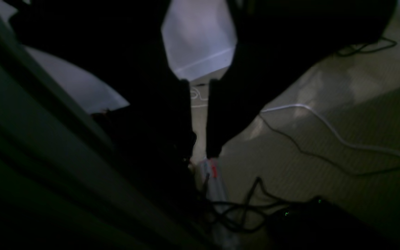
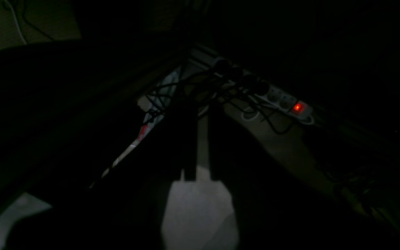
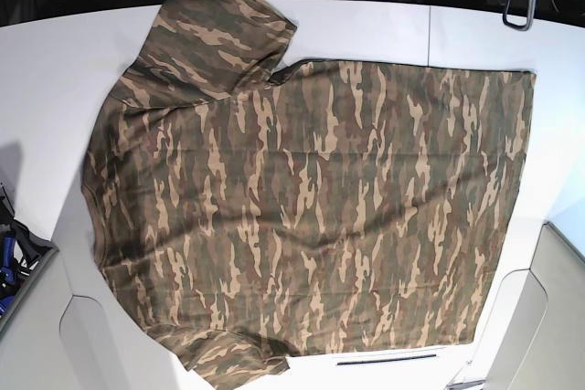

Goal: Fold the T-shirt properly

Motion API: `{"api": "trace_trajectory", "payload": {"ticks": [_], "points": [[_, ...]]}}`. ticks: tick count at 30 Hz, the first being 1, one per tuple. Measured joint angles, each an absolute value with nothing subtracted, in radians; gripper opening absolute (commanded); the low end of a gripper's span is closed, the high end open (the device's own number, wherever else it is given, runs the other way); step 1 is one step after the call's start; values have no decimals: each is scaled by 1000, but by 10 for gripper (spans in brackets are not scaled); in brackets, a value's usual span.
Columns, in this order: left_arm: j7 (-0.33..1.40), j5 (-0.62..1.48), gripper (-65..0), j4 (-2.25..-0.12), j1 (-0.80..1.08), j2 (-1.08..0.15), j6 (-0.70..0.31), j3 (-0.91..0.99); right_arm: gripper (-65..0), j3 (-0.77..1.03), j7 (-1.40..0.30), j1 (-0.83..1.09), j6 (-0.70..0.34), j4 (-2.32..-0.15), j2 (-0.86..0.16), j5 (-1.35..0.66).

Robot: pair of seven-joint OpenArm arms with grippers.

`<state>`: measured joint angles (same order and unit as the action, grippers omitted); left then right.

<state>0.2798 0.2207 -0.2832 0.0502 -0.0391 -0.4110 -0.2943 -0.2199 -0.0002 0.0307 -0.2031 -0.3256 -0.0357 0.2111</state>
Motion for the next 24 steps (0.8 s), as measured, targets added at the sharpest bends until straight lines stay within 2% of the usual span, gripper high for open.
{"api": "trace_trajectory", "payload": {"ticks": [4, 14, 20, 24], "points": [[280, 221, -561, -283, 58, -39, -424, -294, -597, -220, 0, 30, -236, -326, -36, 211], [262, 195, -561, -289, 74, -42, -427, -294, -597, -220, 0, 52, -236, -327, -41, 229], [277, 212, -561, -293, 132, -53, -432, -293, -597, -220, -3, 118, -240, -352, -81, 246], [284, 250, -561, -370, 191, -101, -435, -293, -597, -219, -2, 184, -242, -437, -122, 245]]}}
